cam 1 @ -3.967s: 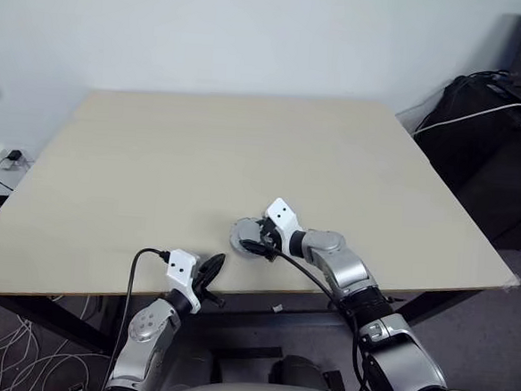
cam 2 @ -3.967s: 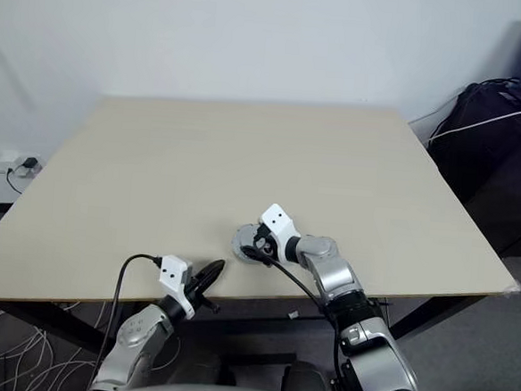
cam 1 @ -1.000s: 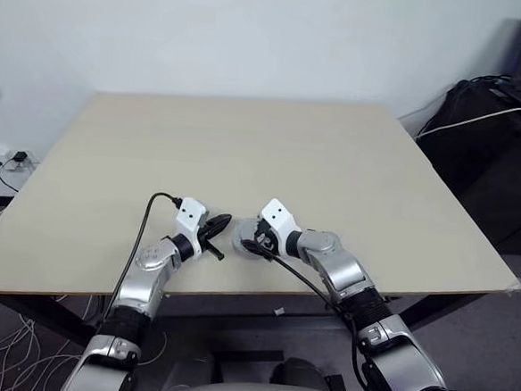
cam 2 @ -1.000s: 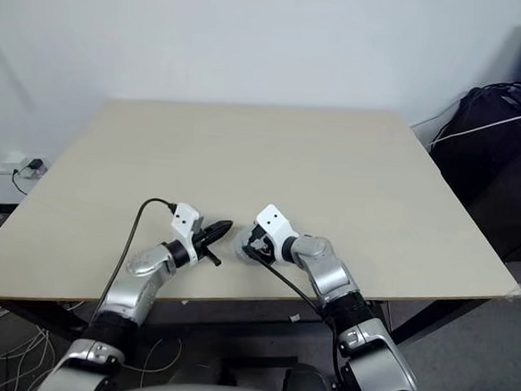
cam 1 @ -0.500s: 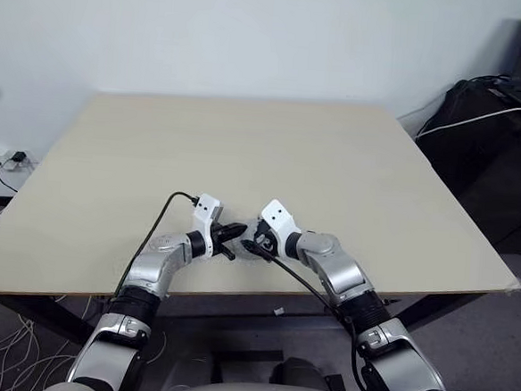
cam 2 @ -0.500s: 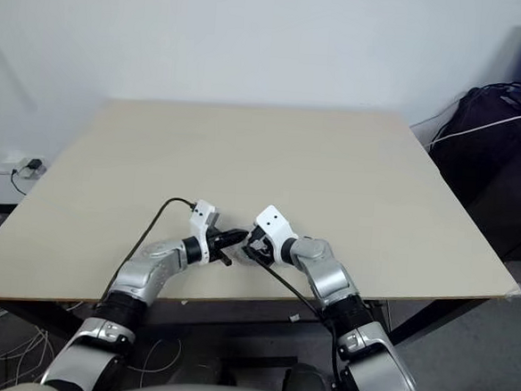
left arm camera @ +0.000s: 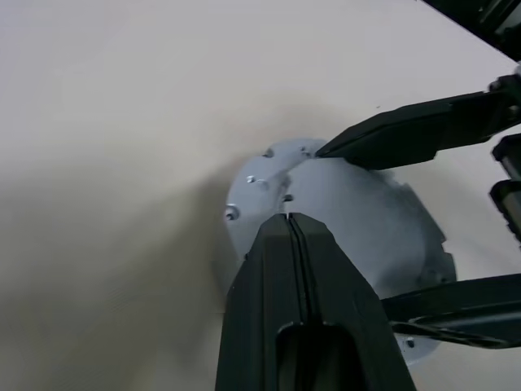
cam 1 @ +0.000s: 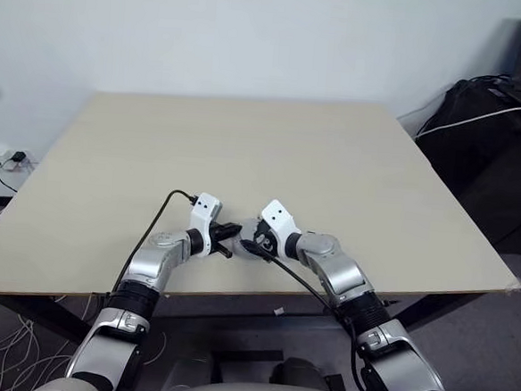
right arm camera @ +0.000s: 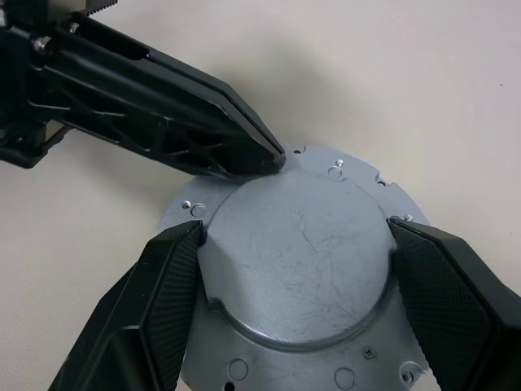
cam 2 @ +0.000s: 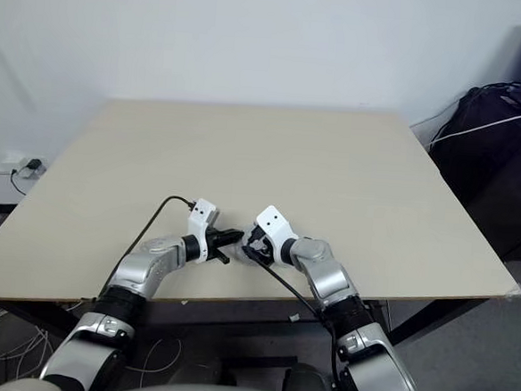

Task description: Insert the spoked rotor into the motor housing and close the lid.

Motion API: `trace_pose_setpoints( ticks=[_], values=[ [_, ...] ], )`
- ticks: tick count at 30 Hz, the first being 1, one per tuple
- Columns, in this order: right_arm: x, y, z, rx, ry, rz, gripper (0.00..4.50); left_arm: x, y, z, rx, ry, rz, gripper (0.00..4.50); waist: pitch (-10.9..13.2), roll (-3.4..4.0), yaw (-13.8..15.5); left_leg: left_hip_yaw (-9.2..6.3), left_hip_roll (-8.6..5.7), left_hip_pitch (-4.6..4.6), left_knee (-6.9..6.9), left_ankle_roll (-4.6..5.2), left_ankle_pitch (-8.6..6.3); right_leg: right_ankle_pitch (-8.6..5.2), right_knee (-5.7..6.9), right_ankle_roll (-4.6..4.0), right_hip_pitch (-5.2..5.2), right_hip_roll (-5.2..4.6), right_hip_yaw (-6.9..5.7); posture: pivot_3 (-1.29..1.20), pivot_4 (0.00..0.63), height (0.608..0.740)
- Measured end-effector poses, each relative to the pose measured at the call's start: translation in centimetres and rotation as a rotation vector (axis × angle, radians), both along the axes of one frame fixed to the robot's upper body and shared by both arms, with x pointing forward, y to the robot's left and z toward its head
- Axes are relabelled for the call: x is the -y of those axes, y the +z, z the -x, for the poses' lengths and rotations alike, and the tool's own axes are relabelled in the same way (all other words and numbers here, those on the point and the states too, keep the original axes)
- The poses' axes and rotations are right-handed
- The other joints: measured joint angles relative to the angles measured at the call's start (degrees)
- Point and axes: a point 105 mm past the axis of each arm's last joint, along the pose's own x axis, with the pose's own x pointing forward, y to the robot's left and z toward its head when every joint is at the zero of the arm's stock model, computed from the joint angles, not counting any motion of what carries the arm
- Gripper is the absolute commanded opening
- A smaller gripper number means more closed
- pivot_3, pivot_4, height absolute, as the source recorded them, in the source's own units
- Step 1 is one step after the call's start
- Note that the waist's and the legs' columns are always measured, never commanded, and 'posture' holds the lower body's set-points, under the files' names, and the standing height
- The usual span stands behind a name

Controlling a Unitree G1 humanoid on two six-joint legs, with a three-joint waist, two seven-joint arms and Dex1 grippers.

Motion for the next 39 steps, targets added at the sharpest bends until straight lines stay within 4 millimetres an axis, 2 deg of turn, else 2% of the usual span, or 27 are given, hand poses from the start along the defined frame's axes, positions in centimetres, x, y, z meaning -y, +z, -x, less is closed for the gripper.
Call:
trace_pose_setpoints(
  ticks=[16, 18, 20, 28, 35, 37, 39],
  values=[
    [0.0, 0.0, 0.1, -0.001, 0.000, -0.003, 3.30, 0.2, -0.3, 0.1, -0.012, -0.023, -0.043, 0.00, 0.0, -0.03, 0.0, -0.03, 0.01, 0.01, -0.01, -0.02, -0.01, 0.00, 0.01, -0.01, -0.01, -0.20, 0.02, 0.00, 0.000, 0.740],
    [0.0, 0.0, 0.1, -0.001, -0.001, -0.004, 4.06, 0.2, -0.3, 0.1, -0.012, -0.025, -0.042, 0.00, 0.0, -0.03, 0.0, -0.03, 0.01, 0.00, -0.02, -0.02, -0.01, 0.00, 0.00, -0.01, -0.02, -0.23, 0.02, 0.00, 0.000, 0.740],
    [0.1, -0.1, 0.1, -0.005, -0.006, -0.009, 4.48, 0.2, -0.3, 0.1, -0.012, -0.029, -0.041, 0.00, 0.0, -0.05, 0.0, -0.04, 0.01, 0.01, -0.04, -0.02, -0.01, 0.00, 0.00, -0.02, -0.03, -0.24, 0.02, 0.00, 0.000, 0.740],
    [0.2, 0.0, 0.1, -0.005, -0.020, -0.022, 4.48, 0.3, -0.3, 0.1, -0.013, -0.032, -0.039, 0.00, 0.0, -0.05, 0.0, -0.14, 0.00, -0.02, -0.06, -0.03, -0.02, 0.00, 0.00, -0.04, -0.04, -0.34, 0.11, 0.00, 0.000, 0.740],
    [0.4, 0.4, 0.6, -0.015, -0.049, -0.107, 4.48, 0.5, -0.2, 0.2, -0.012, -0.038, -0.032, 0.00, 0.0, -0.05, 0.1, -0.16, -0.08, -0.15, -0.11, -0.03, -0.02, -0.02, -0.02, -0.07, -0.16, -0.49, 0.10, 0.00, 0.000, 0.740],
    [0.5, 1.1, 0.8, -0.007, -0.057, -0.157, 4.48, 0.6, -0.2, 0.2, -0.011, -0.041, -0.027, 0.00, 0.0, -0.04, 0.2, -0.18, -0.12, -0.21, -0.13, -0.03, -0.02, -0.02, -0.03, -0.07, -0.20, -0.55, 0.09, 0.00, 0.000, 0.740],
    [0.7, 2.8, 0.8, 0.030, -0.057, -0.216, 4.48, 0.7, -0.1, 0.2, -0.011, -0.044, -0.024, 0.00, 0.0, -0.04, 0.3, -0.19, -0.15, -0.25, -0.15, -0.02, -0.02, -0.02, -0.05, -0.07, -0.24, -0.60, 0.09, 0.00, 0.000, 0.740]
  ],
)
